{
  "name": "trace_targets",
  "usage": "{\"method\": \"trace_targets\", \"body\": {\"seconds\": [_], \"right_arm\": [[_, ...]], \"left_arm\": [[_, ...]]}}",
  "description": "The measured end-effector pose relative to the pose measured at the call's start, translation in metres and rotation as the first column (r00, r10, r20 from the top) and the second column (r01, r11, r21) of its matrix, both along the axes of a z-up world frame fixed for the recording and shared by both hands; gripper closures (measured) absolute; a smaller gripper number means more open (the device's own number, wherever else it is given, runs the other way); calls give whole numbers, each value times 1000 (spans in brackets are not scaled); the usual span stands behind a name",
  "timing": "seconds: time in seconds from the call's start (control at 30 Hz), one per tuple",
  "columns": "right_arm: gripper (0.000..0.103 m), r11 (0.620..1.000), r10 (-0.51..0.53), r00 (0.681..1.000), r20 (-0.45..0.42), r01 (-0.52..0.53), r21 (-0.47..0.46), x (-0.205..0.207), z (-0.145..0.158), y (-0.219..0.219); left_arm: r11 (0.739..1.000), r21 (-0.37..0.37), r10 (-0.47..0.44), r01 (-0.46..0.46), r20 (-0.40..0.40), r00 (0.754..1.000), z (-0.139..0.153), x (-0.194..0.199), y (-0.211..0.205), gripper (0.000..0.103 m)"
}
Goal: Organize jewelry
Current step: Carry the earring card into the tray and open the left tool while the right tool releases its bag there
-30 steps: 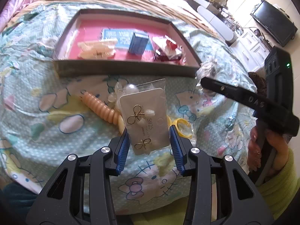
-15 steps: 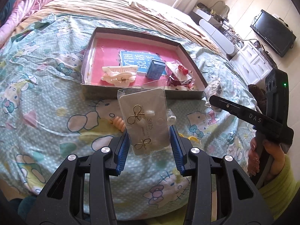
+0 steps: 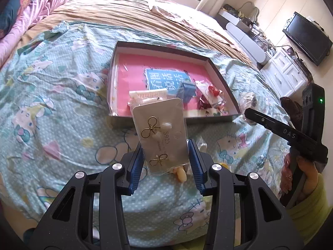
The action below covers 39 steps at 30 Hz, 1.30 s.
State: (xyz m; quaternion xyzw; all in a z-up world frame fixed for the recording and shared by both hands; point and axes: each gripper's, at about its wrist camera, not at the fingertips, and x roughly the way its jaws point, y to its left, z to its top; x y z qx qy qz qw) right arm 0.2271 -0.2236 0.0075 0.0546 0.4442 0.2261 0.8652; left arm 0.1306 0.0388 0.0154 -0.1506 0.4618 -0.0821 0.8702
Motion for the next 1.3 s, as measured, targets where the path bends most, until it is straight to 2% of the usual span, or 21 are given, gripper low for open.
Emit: {"method": "trace_targets", "body": {"seconds": [0.3,0.57,0.9,1.03,1.2,1.3], "right_arm": [[67,999,-28,999,46,30,-40,17,24,-3],[68,997,-41,996,82,47,-68,35,36,-4],[68,998,-4,998,65,8,-65,52,20,12],[68,998,14,998,60,-10,-65,56,14,18],[68,997,15,998,56,-11,-76,65,7,20],[73,996,20,998,52,-15,-88,70,2,21]], "left_arm": [[993,102,-59,57,20,998,30,18,-17,70],[976,169,-141,141,-9,990,27,33,-45,70],[976,160,-141,145,-37,989,15,65,-50,70],[975,176,-134,134,-13,991,16,77,-49,70],[976,190,-105,110,-37,994,4,96,-40,70],[973,213,-87,93,-40,995,-4,108,-32,70]]}}
